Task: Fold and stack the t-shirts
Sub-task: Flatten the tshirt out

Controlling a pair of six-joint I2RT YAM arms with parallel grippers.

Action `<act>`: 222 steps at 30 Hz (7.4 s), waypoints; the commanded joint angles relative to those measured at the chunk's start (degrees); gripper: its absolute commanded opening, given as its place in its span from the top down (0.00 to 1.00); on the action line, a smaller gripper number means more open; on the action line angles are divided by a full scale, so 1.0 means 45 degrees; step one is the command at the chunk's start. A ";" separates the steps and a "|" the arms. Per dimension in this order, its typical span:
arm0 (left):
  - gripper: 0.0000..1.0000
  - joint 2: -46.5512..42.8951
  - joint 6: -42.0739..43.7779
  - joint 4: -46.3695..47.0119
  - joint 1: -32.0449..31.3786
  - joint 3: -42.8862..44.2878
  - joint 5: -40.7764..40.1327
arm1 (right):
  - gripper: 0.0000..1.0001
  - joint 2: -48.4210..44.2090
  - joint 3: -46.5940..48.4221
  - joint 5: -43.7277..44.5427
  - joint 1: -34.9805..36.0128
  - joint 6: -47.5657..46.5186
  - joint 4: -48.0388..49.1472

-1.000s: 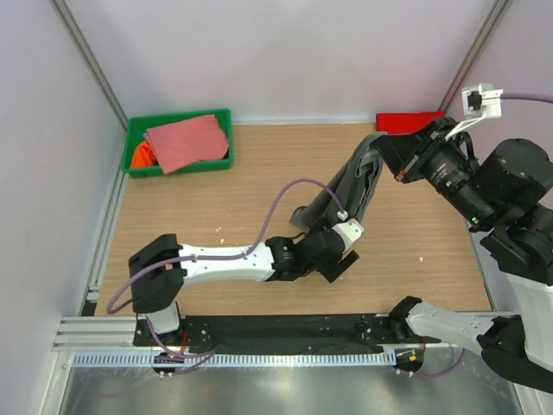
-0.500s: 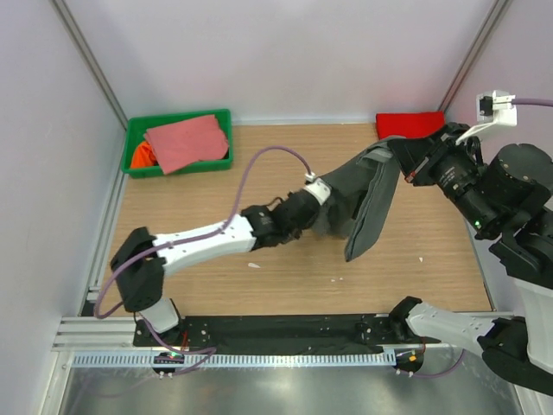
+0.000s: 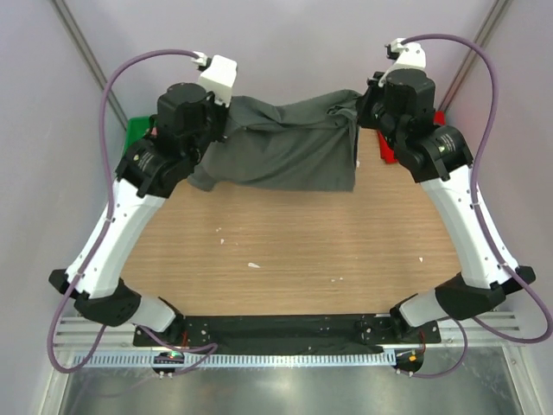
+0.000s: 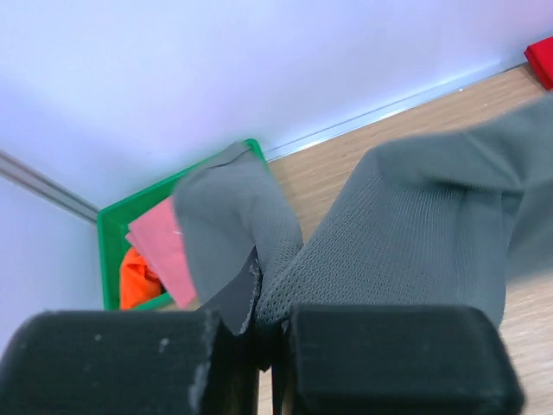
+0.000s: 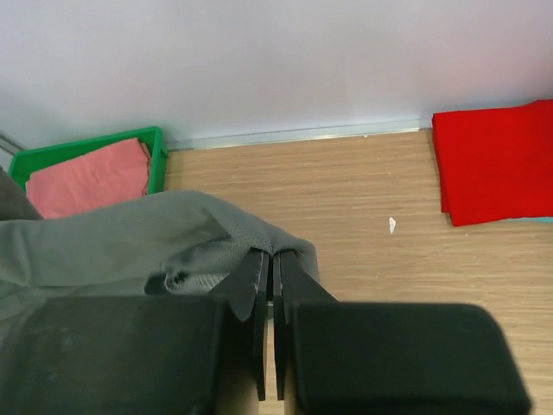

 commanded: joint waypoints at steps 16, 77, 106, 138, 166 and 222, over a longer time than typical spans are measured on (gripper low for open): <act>0.65 -1.0176 -0.8667 -0.2190 -0.0090 -1.2628 0.6182 | 0.81 -0.8971 -1.1784 -0.2970 -0.0276 0.3584 -0.2560; 1.00 0.5992 -0.5000 0.0198 0.3737 -0.7109 0.6405 | 0.94 0.7259 -0.6515 -0.2930 -0.3440 -0.0223 0.3960; 1.00 -0.9107 -0.4512 0.0102 0.3875 -0.5766 0.7087 | 0.99 -0.7269 -0.7026 -0.4688 -0.3108 0.1242 -0.0218; 0.94 0.7702 -0.2187 0.0847 0.5027 0.2235 0.4587 | 0.74 0.6197 -0.2887 -0.1091 -0.4963 0.0325 0.2243; 0.33 -0.7777 -1.2361 -0.2792 0.4793 -1.6556 0.6619 | 0.45 -0.5377 -1.6393 -0.4238 -0.3830 0.4014 0.0327; 0.40 -0.1568 -1.0723 0.1307 0.3328 -1.2903 0.7964 | 0.51 -0.4109 -1.6866 -0.3340 -0.4514 0.4680 0.1439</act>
